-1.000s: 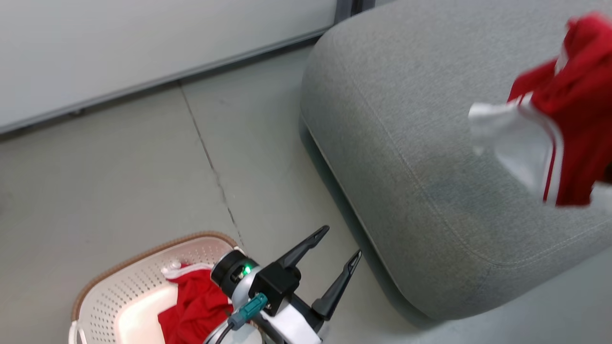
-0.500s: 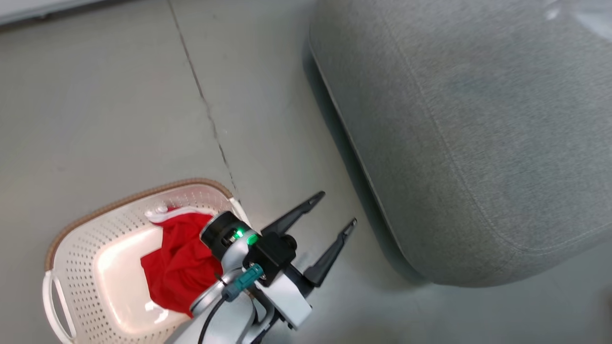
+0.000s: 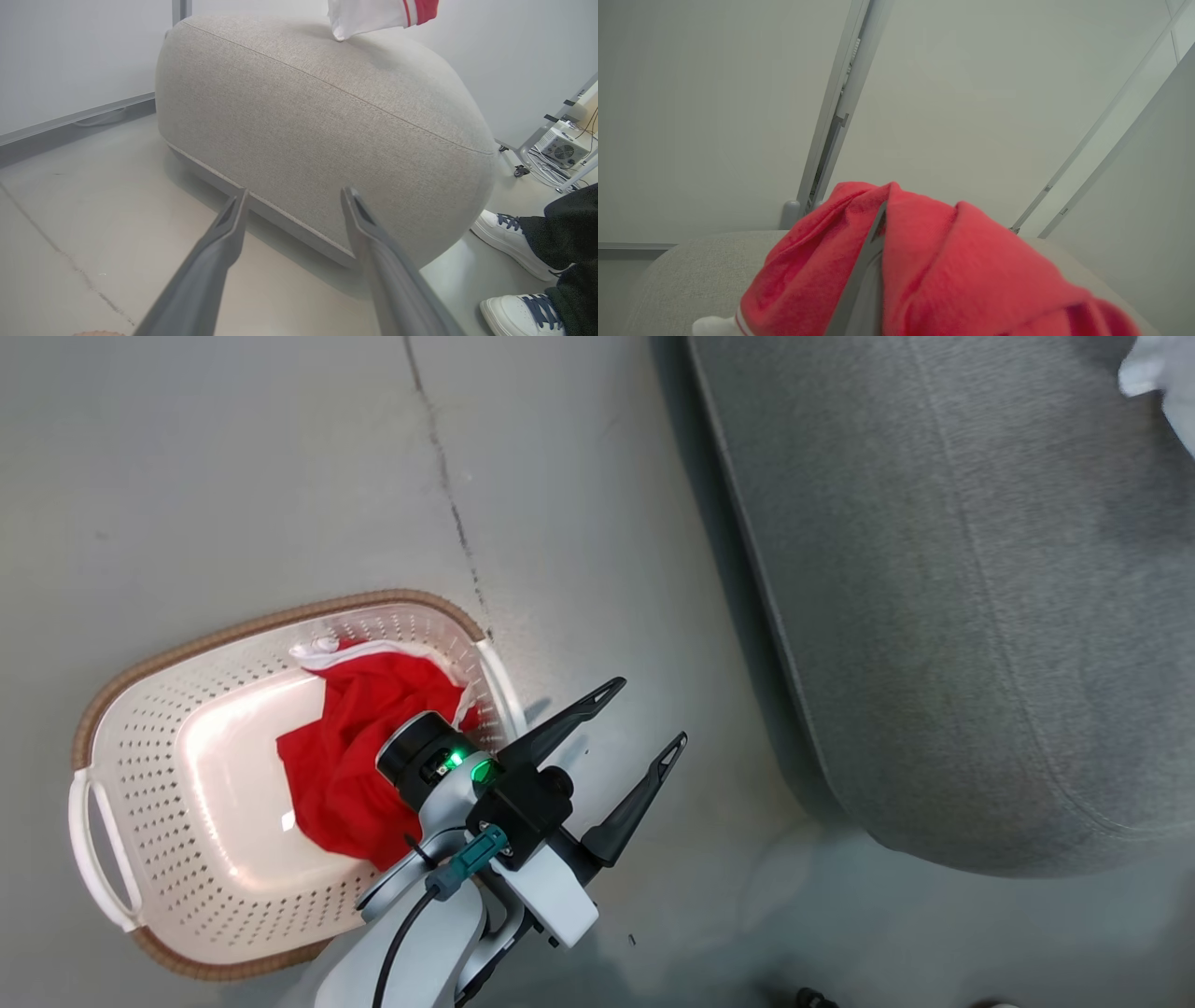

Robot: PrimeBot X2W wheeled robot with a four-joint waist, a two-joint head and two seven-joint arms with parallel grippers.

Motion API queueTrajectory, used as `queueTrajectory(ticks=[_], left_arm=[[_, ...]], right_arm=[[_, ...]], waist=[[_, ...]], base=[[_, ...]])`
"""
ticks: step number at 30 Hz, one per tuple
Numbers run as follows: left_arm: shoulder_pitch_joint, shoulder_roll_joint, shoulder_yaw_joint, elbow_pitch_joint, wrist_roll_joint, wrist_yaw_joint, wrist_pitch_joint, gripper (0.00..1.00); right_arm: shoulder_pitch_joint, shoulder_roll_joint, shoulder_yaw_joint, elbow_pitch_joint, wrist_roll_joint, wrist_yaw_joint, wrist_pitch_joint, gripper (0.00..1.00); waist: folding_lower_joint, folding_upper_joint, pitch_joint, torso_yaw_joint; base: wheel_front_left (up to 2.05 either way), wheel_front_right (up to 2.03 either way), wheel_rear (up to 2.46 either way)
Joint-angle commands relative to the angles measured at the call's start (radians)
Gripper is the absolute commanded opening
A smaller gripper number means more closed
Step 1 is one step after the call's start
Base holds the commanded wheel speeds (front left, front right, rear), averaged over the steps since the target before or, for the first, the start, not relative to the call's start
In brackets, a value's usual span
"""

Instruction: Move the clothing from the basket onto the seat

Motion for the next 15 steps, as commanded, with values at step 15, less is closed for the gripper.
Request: queueTrajectory(ticks=[15], left_arm=[[0.010, -0.009, 0.048, -0.017, 0.038, 0.001, -0.001, 1.00]], right_arm=[[-0.026, 0.021, 0.045, 0.230, 0.037, 0.000, -0.003, 0.00]], waist=[[0.0000, 0.0000, 0.070, 0.094]], base=[[0.00, 0.00, 0.00]])
